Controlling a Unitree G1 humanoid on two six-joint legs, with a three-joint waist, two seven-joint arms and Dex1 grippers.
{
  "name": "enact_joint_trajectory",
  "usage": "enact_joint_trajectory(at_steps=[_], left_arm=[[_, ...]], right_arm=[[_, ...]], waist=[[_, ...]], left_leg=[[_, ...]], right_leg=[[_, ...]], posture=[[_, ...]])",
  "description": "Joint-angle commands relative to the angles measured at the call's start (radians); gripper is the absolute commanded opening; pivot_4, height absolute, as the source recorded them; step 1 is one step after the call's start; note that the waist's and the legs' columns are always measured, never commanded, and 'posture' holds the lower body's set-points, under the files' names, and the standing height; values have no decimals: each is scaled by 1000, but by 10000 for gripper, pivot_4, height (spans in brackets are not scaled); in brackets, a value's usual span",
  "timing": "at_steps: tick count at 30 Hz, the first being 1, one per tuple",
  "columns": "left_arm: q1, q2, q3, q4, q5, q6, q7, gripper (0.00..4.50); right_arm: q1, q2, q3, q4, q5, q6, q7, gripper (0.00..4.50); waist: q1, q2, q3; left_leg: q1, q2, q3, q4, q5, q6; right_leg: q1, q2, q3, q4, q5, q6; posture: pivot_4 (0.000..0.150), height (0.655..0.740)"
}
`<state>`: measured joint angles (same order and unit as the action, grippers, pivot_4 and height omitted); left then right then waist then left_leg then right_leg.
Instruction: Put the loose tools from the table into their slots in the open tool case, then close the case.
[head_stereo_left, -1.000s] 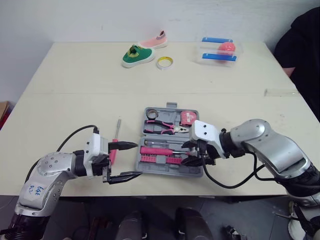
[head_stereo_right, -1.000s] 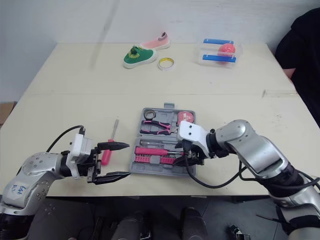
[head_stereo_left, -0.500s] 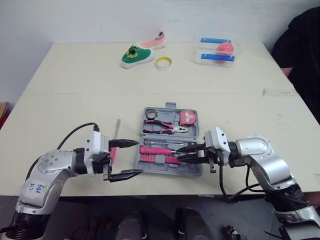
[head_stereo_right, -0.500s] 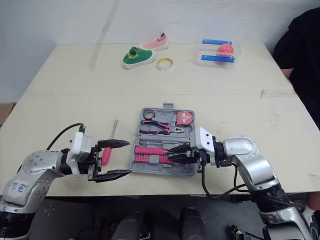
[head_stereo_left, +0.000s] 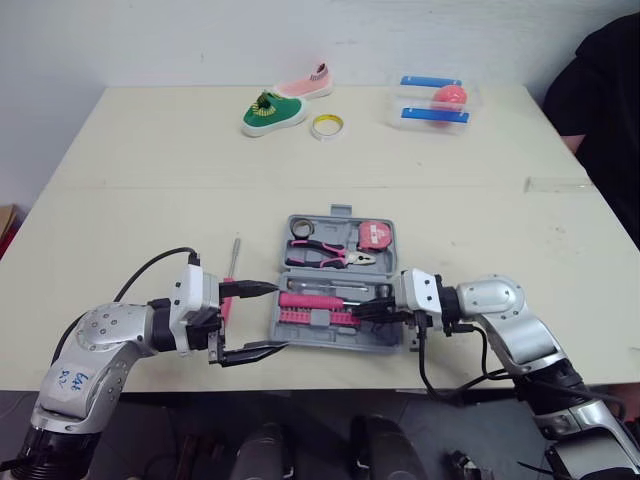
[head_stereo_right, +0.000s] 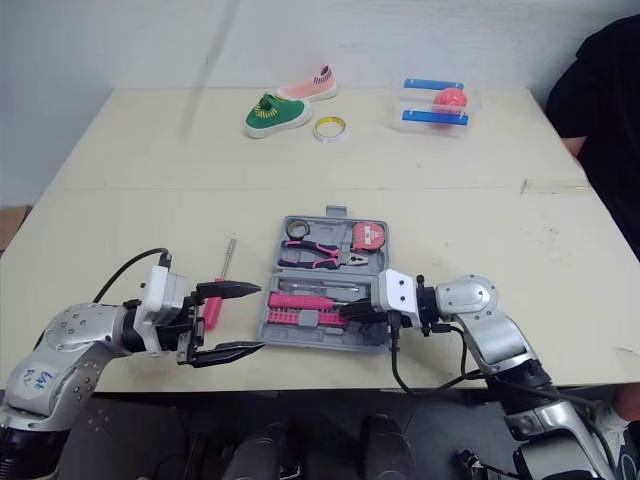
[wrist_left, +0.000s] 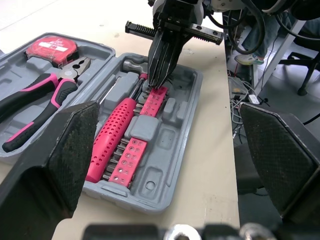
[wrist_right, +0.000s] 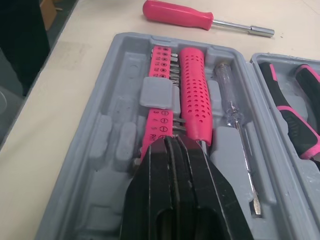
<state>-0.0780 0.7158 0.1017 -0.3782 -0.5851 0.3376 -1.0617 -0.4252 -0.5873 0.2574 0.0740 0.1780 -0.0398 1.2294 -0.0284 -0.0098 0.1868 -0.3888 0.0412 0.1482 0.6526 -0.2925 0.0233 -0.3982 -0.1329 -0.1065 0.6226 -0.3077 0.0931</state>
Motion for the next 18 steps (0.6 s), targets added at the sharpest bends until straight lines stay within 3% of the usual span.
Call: enact_joint_trajectory(at_steps=[1, 9, 16, 18], left_arm=[[-3, 4, 22, -21, -18, -2, 2, 45000], [-6, 11, 39, 0, -5, -17, 2, 45000], [75, 4, 171, 52, 9, -75, 47, 45000], [107, 8, 263, 134, 44, -129, 82, 45000]], right_arm=[[3, 6, 32, 1, -42, -33, 0, 513], [6, 19, 44, -13, -41, -43, -15, 513], [43, -3, -171, -70, 209, -60, 22, 513], [66, -60, -279, -66, 321, 7, 69, 513]], waist=[[-1, 0, 0], [0, 0, 0], [0, 0, 0], [1, 0, 0]], left_leg=[[0, 0, 0, 0, 0, 0], [1, 0, 0, 0, 0, 0], [0, 0, 0, -1, 0, 0], [0, 0, 0, -1, 0, 0]], right_leg=[[0, 0, 0, 0, 0, 0], [1, 0, 0, 0, 0, 0], [1, 0, 2, -1, 0, 0], [1, 0, 1, -2, 0, 0]], posture=[[1500, 7400], [1500, 7400], [1500, 7400], [1500, 7400]])
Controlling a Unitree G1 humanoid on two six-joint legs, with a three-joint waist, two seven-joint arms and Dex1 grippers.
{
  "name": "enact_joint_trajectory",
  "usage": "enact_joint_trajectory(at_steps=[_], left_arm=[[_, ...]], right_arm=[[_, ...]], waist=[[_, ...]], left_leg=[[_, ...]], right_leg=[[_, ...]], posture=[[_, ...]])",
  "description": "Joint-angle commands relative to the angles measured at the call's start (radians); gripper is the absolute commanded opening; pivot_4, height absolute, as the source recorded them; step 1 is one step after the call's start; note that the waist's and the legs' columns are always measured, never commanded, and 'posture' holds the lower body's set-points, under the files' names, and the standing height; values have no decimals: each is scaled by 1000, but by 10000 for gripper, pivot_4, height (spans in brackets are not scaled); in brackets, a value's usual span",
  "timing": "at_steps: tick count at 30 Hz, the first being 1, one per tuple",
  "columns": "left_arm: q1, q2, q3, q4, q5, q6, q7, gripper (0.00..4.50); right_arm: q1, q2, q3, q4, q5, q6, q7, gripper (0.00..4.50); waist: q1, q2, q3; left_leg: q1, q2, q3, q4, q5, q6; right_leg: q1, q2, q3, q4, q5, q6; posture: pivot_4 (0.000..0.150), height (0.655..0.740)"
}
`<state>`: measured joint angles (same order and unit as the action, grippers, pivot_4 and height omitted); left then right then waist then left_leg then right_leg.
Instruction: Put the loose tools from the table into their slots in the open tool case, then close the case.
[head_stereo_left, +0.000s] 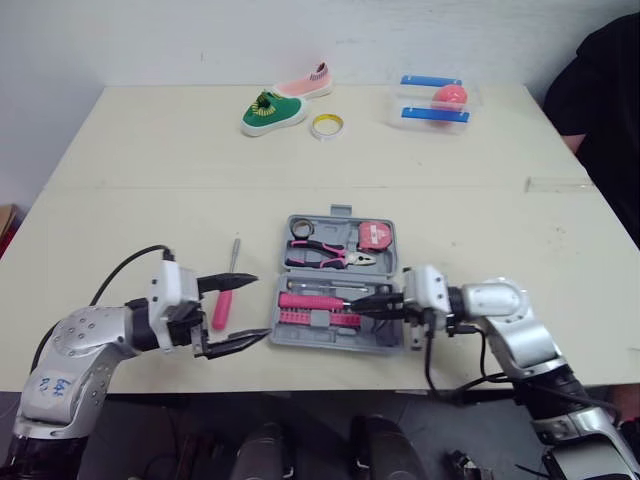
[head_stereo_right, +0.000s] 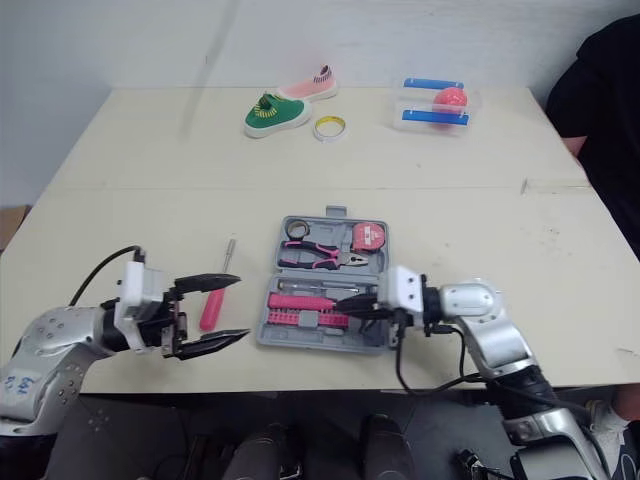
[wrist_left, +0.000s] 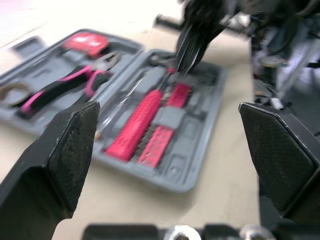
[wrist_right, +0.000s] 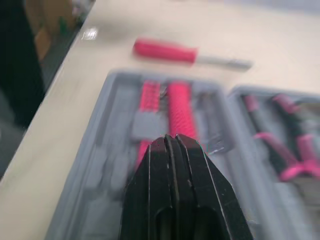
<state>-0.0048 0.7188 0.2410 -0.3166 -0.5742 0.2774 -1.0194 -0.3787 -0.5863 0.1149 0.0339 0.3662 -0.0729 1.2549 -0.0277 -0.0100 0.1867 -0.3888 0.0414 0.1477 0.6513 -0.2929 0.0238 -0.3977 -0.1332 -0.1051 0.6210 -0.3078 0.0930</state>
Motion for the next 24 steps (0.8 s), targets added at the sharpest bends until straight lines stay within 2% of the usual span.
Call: enact_joint_trajectory(at_steps=[1, 3, 7, 10, 14, 17, 21, 24], left_arm=[[44, 3, 177, 117, 41, -90, 68, 45000], [62, -7, 285, 204, 43, -122, 127, 45000], [116, -11, 418, 322, 68, -189, 187, 45000], [154, -5, 506, 407, 95, -230, 247, 45000], [186, 6, 584, 519, 120, -258, 324, 45000], [215, -2, 593, 508, 107, -228, 335, 45000], [229, -7, 579, 451, 92, -176, 359, 45000], [222, -20, 545, 335, 61, -88, 386, 45000]], right_arm=[[41, -116, -182, -28, 187, 122, 73, 3350], [71, -167, -269, 58, 155, -2, 98, 10112], [96, -251, -402, 303, 91, -173, 95, 30884], [98, -321, -486, 556, 56, -336, 104, 44666], [99, -400, -545, 828, 13, -467, 47, 44666], [100, -428, -562, 939, -12, -524, -3, 44666], [84, -422, -550, 962, -17, -541, -12, 44666], [58, -359, -535, 863, 27, -483, 13, 44666]], waist=[[1, 0, 0], [2, 0, 0], [1, -1, 0], [-1, -1, 0], [-3, -1, 0], [-5, -2, 1], [-12, -2, 1], [-15, -2, 1]], left_leg=[[0, 0, 0, 0, 0, 1], [0, 0, -1, 0, -1, 2], [0, 0, 0, 0, -2, 2], [1, -1, 1, 0, -2, 2], [1, -1, 2, -1, -2, 2], [2, 0, 2, -1, -5, -4], [2, 1, 2, -1, -5, -4], [2, 2, 1, -2, -4, -7]], right_leg=[[0, 0, 0, 0, 0, 0], [0, -1, 0, -1, 0, 0], [1, -1, -2, -2, 0, 0], [1, -1, -2, -2, 0, 0], [0, -1, -2, -2, 0, 0], [0, -1, -1, -2, 0, 0], [0, -2, 2, -1, 1, -2], [0, -1, 4, -1, 0, -2]], posture=[[1500, 7400], [1500, 7400], [1500, 7400], [1500, 7400], [1500, 7400], [1500, 7400], [1500, 7400], [1500, 7400]])
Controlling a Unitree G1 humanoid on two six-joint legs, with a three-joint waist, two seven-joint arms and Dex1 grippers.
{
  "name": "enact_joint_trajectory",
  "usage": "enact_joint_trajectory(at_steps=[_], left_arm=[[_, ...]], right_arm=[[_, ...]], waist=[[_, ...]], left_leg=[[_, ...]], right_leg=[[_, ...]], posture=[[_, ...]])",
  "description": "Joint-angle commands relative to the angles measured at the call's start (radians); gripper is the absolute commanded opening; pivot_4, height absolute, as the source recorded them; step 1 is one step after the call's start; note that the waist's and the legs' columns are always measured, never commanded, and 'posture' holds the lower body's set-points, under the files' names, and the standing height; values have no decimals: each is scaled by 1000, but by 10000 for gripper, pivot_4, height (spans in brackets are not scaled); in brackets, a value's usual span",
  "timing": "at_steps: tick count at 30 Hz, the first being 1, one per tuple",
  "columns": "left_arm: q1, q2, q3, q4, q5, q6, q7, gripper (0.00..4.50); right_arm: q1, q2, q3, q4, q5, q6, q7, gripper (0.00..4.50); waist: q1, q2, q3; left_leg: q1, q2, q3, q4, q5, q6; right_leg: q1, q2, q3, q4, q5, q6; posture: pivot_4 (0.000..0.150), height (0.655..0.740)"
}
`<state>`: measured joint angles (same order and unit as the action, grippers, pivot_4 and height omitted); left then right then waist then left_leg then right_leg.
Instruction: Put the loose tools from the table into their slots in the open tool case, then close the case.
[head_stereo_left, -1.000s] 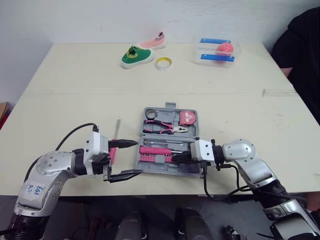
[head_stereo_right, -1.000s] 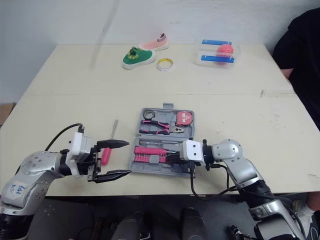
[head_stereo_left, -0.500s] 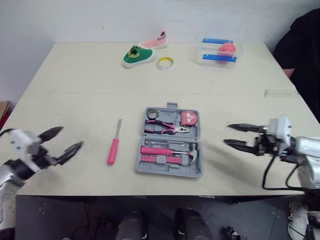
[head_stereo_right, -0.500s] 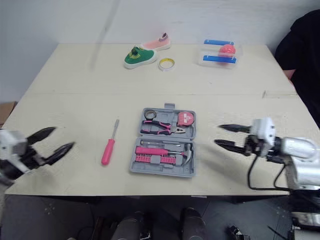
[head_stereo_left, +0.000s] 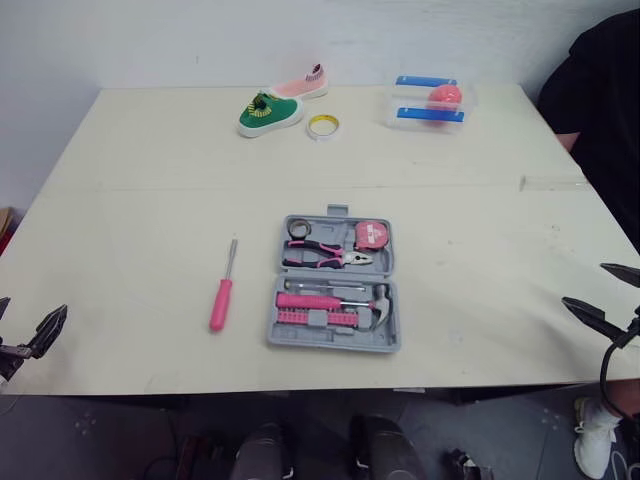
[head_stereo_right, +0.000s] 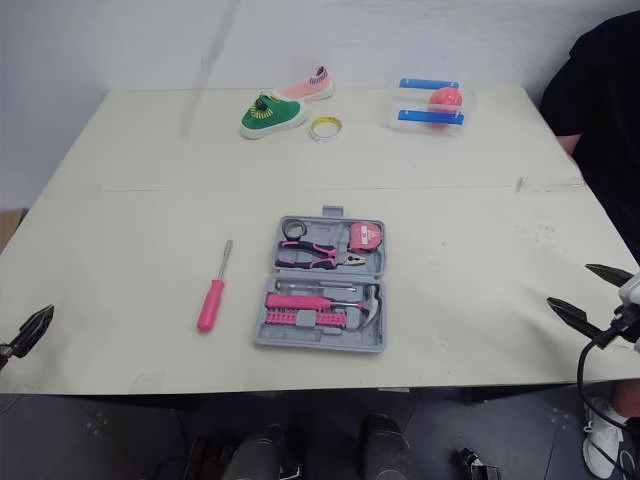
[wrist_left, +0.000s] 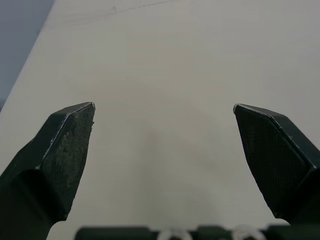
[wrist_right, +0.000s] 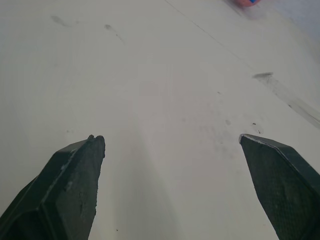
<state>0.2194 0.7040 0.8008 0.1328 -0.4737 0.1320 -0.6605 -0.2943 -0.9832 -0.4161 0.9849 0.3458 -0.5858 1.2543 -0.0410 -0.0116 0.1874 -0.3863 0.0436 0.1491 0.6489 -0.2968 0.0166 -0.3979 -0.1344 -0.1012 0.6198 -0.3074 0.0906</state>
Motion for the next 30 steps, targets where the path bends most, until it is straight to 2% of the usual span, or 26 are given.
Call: enact_joint_trajectory(at_steps=[1, 6, 13, 17, 21, 30], left_arm=[[1, -7, -29, -154, -45, 78, 24, 45000], [-20, -2, -123, -401, -108, 269, 81, 45000], [-132, -8, -295, -674, -186, 674, 319, 45000], [-212, -82, -380, -758, -223, 850, 466, 45000], [-280, -181, -486, -819, -196, 1023, 616, 45000], [-312, -242, -591, -810, -85, 1135, 712, 45000]], right_arm=[[-34, 65, -3, -129, 70, 56, 20, 44666], [-14, 181, 22, -422, 206, 206, 98, 44666], [-28, 290, 101, -679, 280, 288, 160, 44666], [-29, 332, 153, -779, 295, 320, 181, 44666], [-46, 352, 190, -826, 281, 335, 185, 44666], [-31, 355, 211, -893, 277, 387, 155, 44666]], waist=[[-3, 0, 0], [4, 1, 0], [16, 1, 1], [16, 1, 1], [17, 1, 1], [18, 1, 1]], left_leg=[[0, 1, 0, 0, 1, -2], [-1, 2, -1, 0, 1, -2], [0, 1, -2, 3, 2, -1], [0, 1, -2, 2, 3, -1], [-1, 0, -2, 3, 5, 4], [0, 0, -2, 3, 6, 3]], right_leg=[[0, 1, 0, 0, 0, 0], [1, 3, 0, 1, 0, 0], [2, 2, -1, 3, 0, -1], [2, 3, -1, 2, 0, -1], [3, 3, -1, 2, 1, 0], [2, 4, -1, 3, 1, 0]], posture=[[1500, 7400], [1500, 7400], [1500, 7400], [1500, 7400], [1500, 7400], [1500, 7400]])
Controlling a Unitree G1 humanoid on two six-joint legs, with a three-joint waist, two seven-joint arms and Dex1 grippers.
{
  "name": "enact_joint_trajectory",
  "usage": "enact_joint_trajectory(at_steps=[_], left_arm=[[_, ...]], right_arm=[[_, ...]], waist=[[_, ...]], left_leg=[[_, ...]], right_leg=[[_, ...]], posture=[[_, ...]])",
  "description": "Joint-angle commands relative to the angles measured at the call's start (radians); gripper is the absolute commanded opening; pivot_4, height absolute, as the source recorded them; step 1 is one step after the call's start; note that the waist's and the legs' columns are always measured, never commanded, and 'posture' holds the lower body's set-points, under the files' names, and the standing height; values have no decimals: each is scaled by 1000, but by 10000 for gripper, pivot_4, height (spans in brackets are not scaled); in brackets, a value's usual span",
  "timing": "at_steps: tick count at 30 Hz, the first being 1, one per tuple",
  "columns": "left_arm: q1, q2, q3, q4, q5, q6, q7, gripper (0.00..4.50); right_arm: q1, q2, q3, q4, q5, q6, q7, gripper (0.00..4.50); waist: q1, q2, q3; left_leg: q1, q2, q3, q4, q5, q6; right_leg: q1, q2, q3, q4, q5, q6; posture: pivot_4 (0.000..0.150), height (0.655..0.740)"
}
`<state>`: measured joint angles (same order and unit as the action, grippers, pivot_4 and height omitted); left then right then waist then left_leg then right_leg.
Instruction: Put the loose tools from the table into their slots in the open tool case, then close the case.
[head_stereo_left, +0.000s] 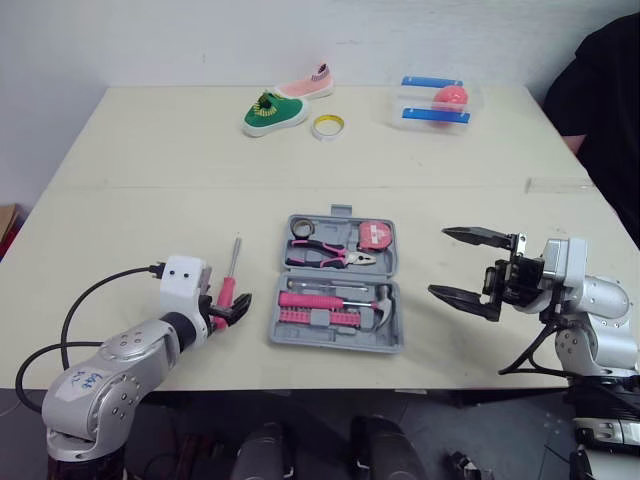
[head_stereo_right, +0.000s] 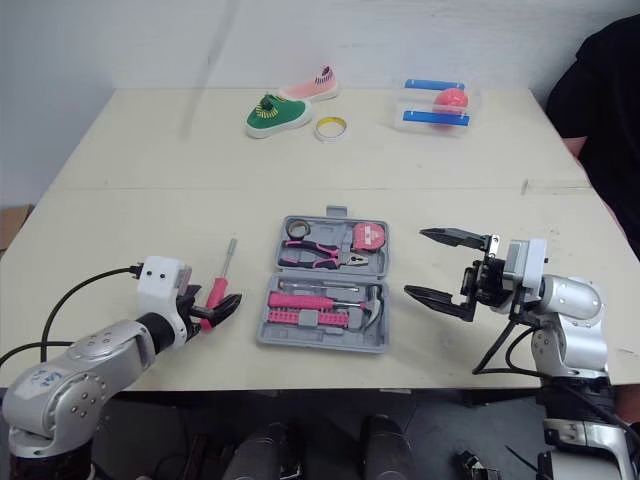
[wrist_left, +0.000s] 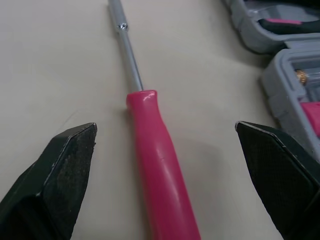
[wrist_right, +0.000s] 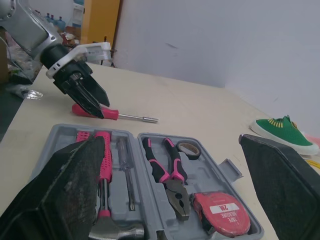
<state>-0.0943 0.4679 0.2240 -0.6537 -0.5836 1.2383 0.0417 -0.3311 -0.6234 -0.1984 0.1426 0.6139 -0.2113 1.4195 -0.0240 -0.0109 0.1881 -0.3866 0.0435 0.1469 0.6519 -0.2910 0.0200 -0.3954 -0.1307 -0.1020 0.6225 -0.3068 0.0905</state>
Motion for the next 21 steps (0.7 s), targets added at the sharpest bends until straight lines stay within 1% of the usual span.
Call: enact_joint_trajectory(at_steps=[1, 3, 4, 8, 9, 10, 12, 15, 17, 19, 21], left_arm=[[6, -16, -14, -24, 33, 31, 15, 42384], [13, -40, -8, -21, 44, 26, 19, 37233], [17, -54, -5, -15, 49, 16, 17, 32120], [23, -56, -8, 25, 83, -42, -15, 14500], [23, -56, -5, 32, 87, -53, -25, 9418], [23, -52, 3, 38, 89, -83, -46, 6062], [19, -35, 12, 43, 110, -173, -86, 5521], [21, 21, 1, 63, 165, -336, -169, 5521], [-5, 74, 14, 87, 119, -479, -357, 5521], [-37, 163, -15, 111, 81, -593, -584, 5521], [-69, 234, -64, 146, 80, -664, -736, 5521]], right_arm=[[9, -5, -8, -55, 9, 17, -14, 44898], [14, -7, -14, -59, 8, 20, -17, 45000], [17, -8, -17, -58, 6, 18, -17, 45000], [30, -12, -25, -54, -4, 2, -19, 45000], [34, -14, -27, -56, -7, -1, -20, 45000], [38, -15, -32, -58, -10, -3, -25, 45000], [46, -17, -41, -57, -15, -8, -35, 45000], [57, -23, -54, -50, -24, -23, -45, 45000], [65, -31, -65, -39, -38, -35, -59, 45000], [78, -45, -73, -30, -49, -46, -55, 45000], [88, -61, -73, -21, -56, -50, -41, 45000]], waist=[[1, 0, 0], [2, 0, 0], [2, 0, 0], [6, 0, 0], [10, 0, 0], [13, 0, 0], [21, 0, 0], [22, 0, 0], [24, 0, 0], [26, 0, 0], [25, 0, 0]], left_leg=[[0, 0, 0, 0, 0, 0], [0, 0, 0, 0, 0, 0], [0, 0, 0, 0, 0, 0], [0, 0, 0, 0, 0, 0], [0, 0, 0, 0, 0, 0], [0, 0, 0, 1, 0, 0], [0, 0, 0, 1, 0, 0], [0, 0, 0, 1, 0, -1], [0, 0, 0, 1, 0, -1], [-1, 0, 0, 1, -2, -3], [-2, 0, 0, 1, -3, -5]], right_leg=[[0, 0, 0, 0, 0, 0], [0, 0, 0, 0, 0, 0], [0, 0, 0, 0, 0, 0], [0, 0, 0, 0, 0, 0], [0, 0, 0, 0, 0, 0], [0, 0, 0, 0, 0, 0], [0, 0, 0, 0, 0, 0], [-1, 0, 0, 0, 0, -1], [-1, 0, 0, 0, 0, -1], [-1, -1, -1, -1, 0, -1], [-2, -1, -2, -1, 0, -2]], posture=[[1500, 7400], [1500, 7400], [1500, 7400], [1500, 7400], [1500, 7400], [1500, 7400], [1500, 7400], [1500, 7400], [1500, 7400], [1500, 7400], [1500, 7400]])
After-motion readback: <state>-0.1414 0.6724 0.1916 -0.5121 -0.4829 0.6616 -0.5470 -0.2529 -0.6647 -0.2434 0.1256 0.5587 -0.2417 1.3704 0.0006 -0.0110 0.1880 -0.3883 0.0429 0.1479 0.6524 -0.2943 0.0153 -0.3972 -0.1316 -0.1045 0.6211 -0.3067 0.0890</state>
